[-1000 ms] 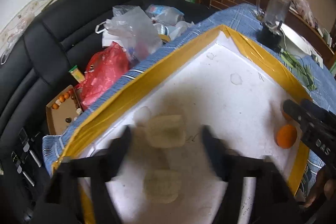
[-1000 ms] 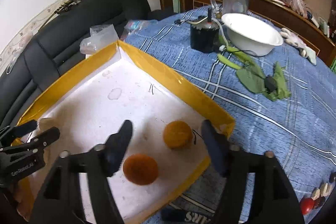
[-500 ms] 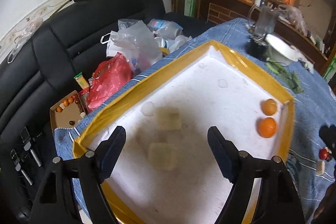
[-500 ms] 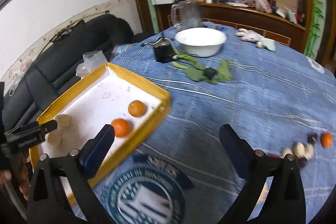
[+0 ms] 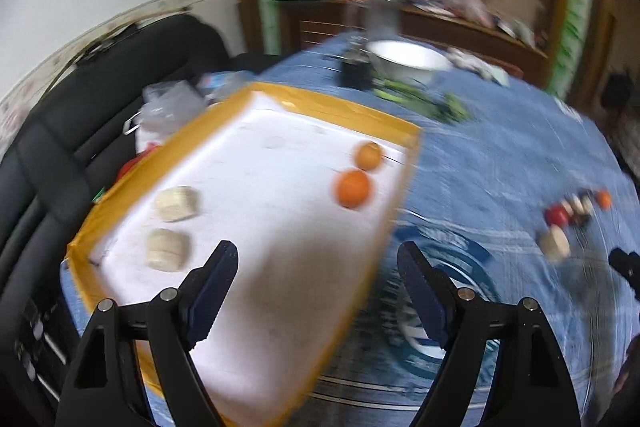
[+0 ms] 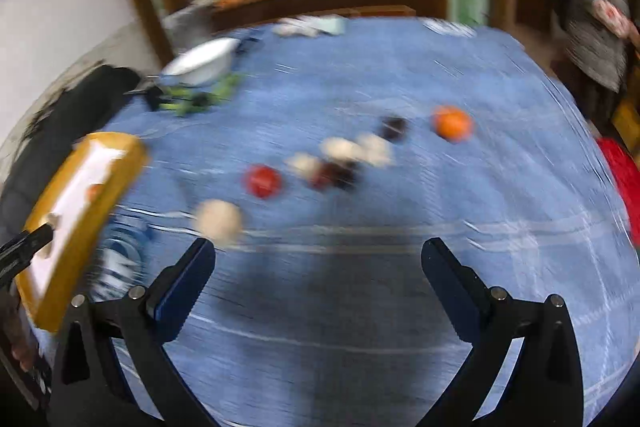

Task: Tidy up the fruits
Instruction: 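Move both tools back toward the remaining fruits on the table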

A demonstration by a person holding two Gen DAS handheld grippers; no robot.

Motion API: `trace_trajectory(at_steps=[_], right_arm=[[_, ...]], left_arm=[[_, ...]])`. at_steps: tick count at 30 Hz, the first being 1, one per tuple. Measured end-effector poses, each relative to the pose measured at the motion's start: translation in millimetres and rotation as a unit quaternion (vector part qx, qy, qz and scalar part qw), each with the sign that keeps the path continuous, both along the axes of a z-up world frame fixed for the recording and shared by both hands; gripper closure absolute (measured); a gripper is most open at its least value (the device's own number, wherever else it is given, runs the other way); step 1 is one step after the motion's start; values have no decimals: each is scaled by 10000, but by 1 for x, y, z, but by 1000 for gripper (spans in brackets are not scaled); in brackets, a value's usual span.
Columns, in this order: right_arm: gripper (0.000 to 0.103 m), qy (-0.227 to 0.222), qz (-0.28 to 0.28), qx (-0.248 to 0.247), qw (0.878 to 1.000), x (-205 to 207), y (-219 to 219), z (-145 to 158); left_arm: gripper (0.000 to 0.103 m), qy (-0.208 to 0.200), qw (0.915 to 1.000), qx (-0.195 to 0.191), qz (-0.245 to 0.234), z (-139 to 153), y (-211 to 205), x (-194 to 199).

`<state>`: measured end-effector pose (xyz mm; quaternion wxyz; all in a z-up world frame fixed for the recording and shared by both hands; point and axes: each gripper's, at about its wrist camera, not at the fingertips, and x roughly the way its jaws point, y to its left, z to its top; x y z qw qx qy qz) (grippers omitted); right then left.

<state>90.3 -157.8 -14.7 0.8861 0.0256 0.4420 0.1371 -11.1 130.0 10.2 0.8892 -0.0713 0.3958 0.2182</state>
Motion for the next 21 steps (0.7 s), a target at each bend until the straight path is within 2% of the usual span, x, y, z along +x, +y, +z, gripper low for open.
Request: trace_trajectory(at_steps=[6,11,16,21], right_arm=[[0,29,-350,24,9994,-1,-44,-9],[1,-7,-230,-9,9997,9,-48,-11],[18,20,193,-270,9994,34,-25,-18],[28,4,470,-537,9975,57,-2,-27]], left_arm=[[21,262,9969,234,-708,-11,-55,20],[21,379,9907,389,-1246,-15,-95,37],[21,494,9823,511,-1735,-21,-130,56],[21,546,9778,489,-1964,-26,-148,73]])
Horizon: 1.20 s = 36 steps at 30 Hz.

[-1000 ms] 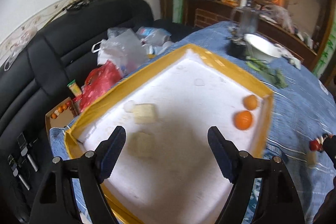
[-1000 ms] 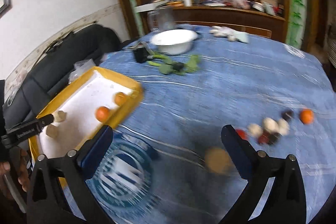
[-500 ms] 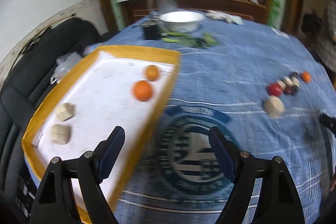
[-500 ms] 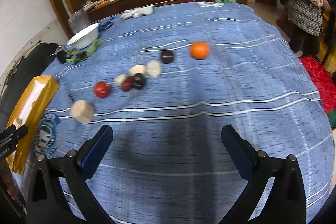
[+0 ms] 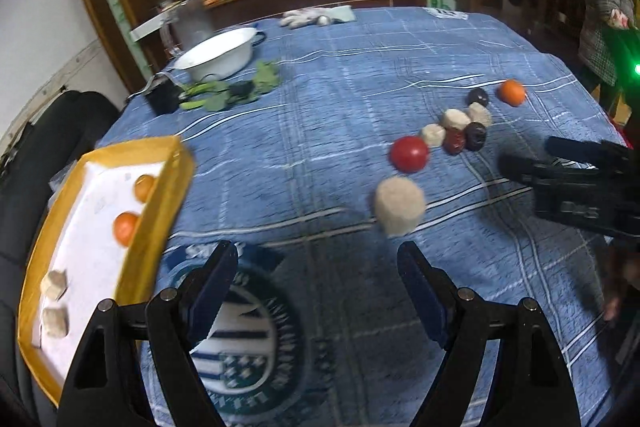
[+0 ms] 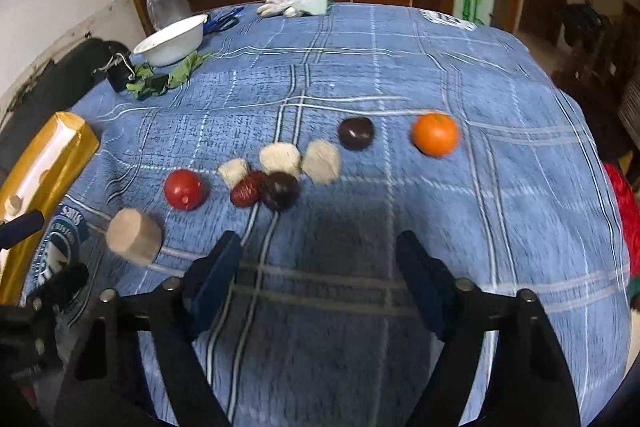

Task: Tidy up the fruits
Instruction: 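Move both tools back toward the remaining fruits on the table, then grasp a beige bun with the left tool while the right tool grasps a dark plum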

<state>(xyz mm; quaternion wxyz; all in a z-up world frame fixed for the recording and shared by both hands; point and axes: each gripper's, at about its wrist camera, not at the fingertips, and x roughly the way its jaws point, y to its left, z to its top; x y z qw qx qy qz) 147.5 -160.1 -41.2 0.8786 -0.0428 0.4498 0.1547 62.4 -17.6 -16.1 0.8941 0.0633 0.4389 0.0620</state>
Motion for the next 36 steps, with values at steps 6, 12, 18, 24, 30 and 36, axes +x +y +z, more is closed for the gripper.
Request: trace_trajectory(at_steps=[6,12,18,24,30,36], right_arm=[[48,102,172,-66,9998,22,16,-10],[70,-16,264,-78,9996,33,26,-11],[79,2,286,71,9996,29,23,-8],[79,-68,125,247,9996,23,3,-2],[79,-102,-15,396,9992,18,-16,3],[79,-193,-77,521,9984,3,-22,12]], left_arm=[[21,96,9998,-183,-6,-9,-5,25],[19,-46,9982,-555,-208,-9,-14,38],[21,7,9947,-969,-354,-18,-19,44],[59,267,9910,-1170,-586,-29,-34,53],[60,174,9924,-1079,-556,-30,-38,54],[61,101,9936,-1022,-475,-23,-28,43]])
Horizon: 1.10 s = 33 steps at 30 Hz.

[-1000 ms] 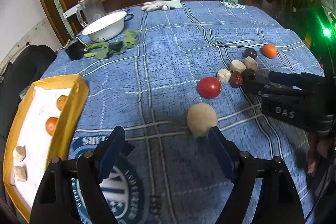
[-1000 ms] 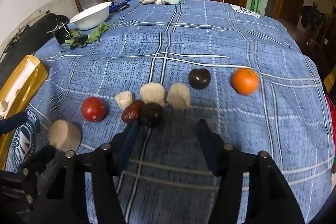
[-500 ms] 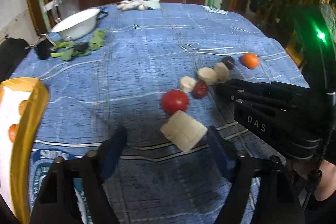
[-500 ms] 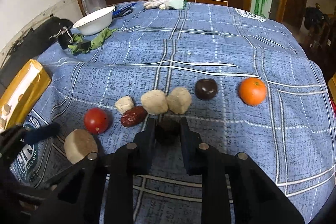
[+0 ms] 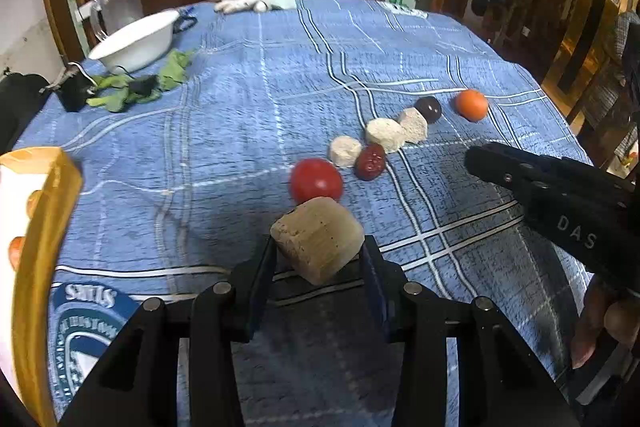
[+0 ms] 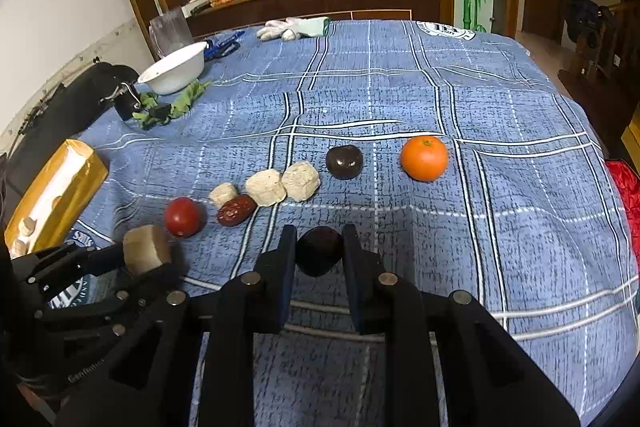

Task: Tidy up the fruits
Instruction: 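Grasp a beige bun with the left tool while the right tool grasps a dark plum, then carry the held bun and dark plum over to the foam tray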

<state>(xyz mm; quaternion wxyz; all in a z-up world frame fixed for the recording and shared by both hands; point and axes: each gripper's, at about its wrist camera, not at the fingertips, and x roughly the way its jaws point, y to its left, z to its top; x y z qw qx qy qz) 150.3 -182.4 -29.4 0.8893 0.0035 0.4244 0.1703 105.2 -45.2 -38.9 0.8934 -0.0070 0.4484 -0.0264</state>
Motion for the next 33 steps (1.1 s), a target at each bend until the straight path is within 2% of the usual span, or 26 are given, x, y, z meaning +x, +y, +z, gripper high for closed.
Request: trace_trajectory(at_steps=[12,19,23,33], right_arm=[[79,-109,-108,390,9991,-55,9,8],[79,-465,-93,678,9966,-91,11,18],[79,-602,-35,699,9957,-101,11,20],[79,-627,28,720,9954,-109,11,18]], left_arm=[[61,-331,9991,-44,257,15,30,-51],[61,-440,9983,41,371,15,35,-73],[61,-517,9978,90,415,17,38,-81],[61,-640,9964,150,533,21,44,-89]])
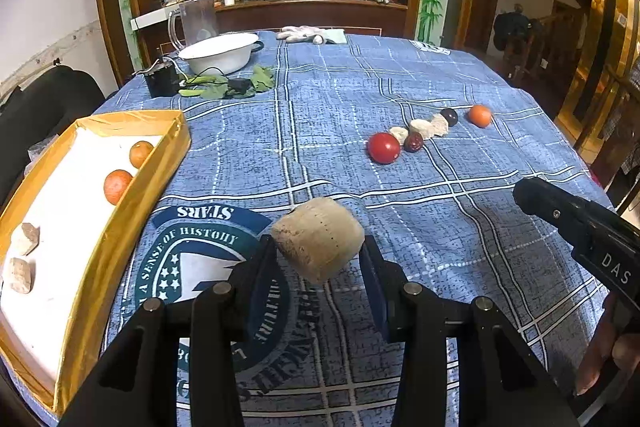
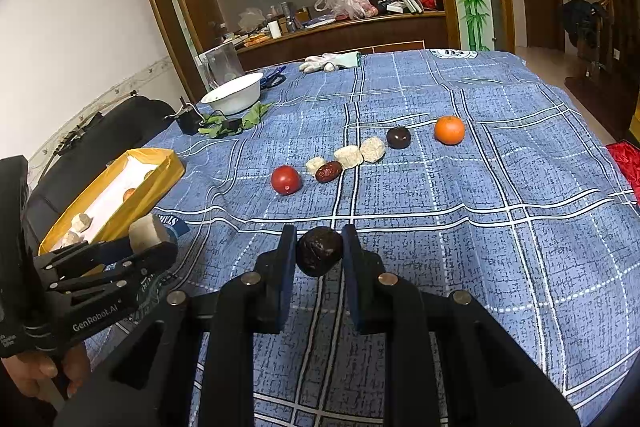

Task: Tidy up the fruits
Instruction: 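Carry the held bun and dark plum over to the foam tray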

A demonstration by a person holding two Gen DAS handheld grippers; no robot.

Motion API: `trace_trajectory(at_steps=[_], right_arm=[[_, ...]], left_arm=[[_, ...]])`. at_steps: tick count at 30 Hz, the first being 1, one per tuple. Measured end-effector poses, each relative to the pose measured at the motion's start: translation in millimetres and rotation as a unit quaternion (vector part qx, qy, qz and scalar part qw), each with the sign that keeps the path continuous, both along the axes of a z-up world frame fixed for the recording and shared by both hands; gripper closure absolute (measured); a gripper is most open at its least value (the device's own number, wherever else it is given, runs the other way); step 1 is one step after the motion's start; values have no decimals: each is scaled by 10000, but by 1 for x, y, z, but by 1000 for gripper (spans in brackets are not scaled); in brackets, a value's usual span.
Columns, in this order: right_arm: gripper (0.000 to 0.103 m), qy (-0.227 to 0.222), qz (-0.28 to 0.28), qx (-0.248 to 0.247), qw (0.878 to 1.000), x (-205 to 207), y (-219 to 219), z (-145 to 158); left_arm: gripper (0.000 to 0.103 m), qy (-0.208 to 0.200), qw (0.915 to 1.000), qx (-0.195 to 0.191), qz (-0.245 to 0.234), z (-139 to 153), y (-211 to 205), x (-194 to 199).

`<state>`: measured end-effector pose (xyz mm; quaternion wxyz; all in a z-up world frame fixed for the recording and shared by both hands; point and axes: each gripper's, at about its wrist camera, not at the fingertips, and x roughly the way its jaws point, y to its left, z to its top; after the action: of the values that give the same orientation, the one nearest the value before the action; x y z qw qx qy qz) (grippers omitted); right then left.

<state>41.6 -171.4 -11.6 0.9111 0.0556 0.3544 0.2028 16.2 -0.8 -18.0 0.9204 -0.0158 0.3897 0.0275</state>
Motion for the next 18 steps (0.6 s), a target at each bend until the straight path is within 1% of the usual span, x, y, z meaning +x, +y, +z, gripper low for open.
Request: trace_trajectory(at_steps=[9,18], right_arm=[[79,39,88,-28,9999,-1,3,-3],[79,43,147,-68,9999,-2,8,-3]], left_arm=[[61,1,9998,135,118,0,6,-3],[61,23,9997,144,213,0,13,-7]])
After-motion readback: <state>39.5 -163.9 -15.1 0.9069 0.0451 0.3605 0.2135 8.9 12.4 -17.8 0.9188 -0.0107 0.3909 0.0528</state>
